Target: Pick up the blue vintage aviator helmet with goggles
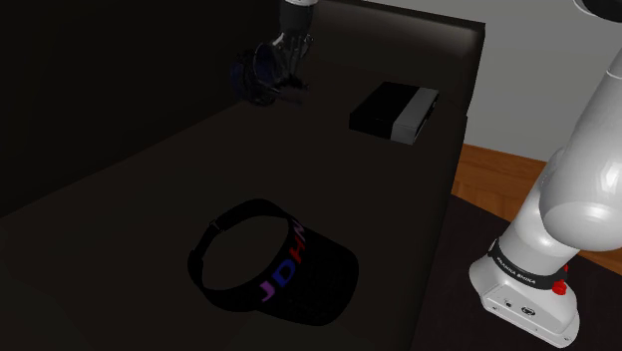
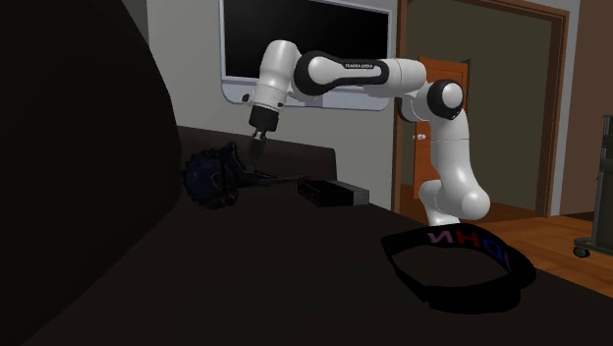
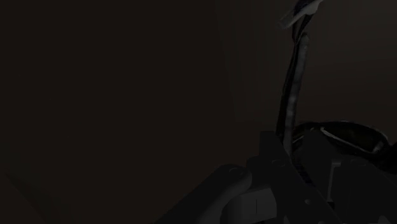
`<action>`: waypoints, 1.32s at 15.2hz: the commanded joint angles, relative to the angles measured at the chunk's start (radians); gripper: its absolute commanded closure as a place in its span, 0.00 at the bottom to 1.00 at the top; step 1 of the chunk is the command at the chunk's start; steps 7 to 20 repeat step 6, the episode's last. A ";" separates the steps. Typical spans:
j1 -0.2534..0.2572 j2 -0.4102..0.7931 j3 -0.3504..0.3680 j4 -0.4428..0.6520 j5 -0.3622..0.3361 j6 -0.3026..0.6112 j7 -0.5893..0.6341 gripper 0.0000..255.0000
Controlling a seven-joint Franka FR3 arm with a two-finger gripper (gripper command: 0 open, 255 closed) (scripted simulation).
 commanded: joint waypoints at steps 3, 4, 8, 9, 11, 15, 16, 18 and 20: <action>0.002 0.004 0.002 0.061 0.000 -0.038 0.001 1.00; 0.002 0.007 0.002 0.079 0.000 -0.053 0.001 1.00; 0.002 0.008 0.002 0.081 0.000 -0.055 0.001 1.00; 0.002 0.008 0.002 0.081 0.000 -0.055 0.001 1.00; 0.002 0.008 0.002 0.081 0.000 -0.055 0.001 1.00; 0.002 0.008 0.002 0.081 0.000 -0.055 0.001 1.00; 0.002 0.008 0.002 0.081 0.000 -0.055 0.001 1.00; 0.002 0.008 0.002 0.081 0.000 -0.055 0.001 1.00; 0.002 0.008 0.002 0.081 0.000 -0.055 0.001 1.00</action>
